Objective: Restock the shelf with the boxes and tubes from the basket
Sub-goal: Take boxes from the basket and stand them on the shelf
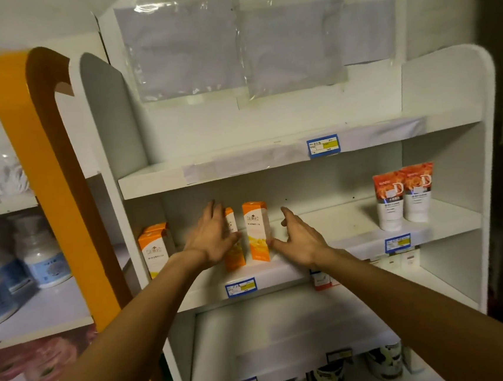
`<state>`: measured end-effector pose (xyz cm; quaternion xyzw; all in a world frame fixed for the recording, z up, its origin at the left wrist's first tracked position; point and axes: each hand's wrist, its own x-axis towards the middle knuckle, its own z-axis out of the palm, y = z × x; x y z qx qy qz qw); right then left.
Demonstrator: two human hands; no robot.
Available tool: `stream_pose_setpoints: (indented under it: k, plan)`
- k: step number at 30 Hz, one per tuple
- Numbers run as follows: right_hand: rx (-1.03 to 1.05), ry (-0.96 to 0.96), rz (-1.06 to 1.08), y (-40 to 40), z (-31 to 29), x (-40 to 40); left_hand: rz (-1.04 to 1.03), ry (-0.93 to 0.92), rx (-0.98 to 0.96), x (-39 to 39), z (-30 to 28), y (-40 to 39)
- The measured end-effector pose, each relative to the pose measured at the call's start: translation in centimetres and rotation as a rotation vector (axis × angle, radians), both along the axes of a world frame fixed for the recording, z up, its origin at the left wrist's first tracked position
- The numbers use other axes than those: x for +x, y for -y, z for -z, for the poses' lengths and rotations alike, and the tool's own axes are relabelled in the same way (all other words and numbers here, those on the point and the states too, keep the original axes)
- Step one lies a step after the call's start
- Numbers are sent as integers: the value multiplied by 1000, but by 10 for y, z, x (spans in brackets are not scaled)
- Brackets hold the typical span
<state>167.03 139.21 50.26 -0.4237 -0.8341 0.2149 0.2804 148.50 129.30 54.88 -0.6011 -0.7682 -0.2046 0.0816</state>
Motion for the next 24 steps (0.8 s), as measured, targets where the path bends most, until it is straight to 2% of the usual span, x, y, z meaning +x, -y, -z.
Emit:
stream_pose_setpoints:
  k: [4, 8, 12, 15, 20, 24]
  plan:
    - [-24, -62, 3, 6, -9, -6, -1, 7, -16, 6, 1, 1]
    - [-11, -56, 7, 9, -12, -8, -6, -111, 52, 13, 6, 4]
    - [54, 30, 27, 14, -4, 9, 1, -234, 117, 30, 12, 8]
    - [122, 99, 41, 21, 3, 34, 87, -329, 112, 49, 21, 10]
    - [278, 256, 65, 29, 25, 89, 180, -322, 31, 98, 47, 1]
    - [296, 331, 104, 31, 53, 141, 251, -304, -35, 145, 78, -8]
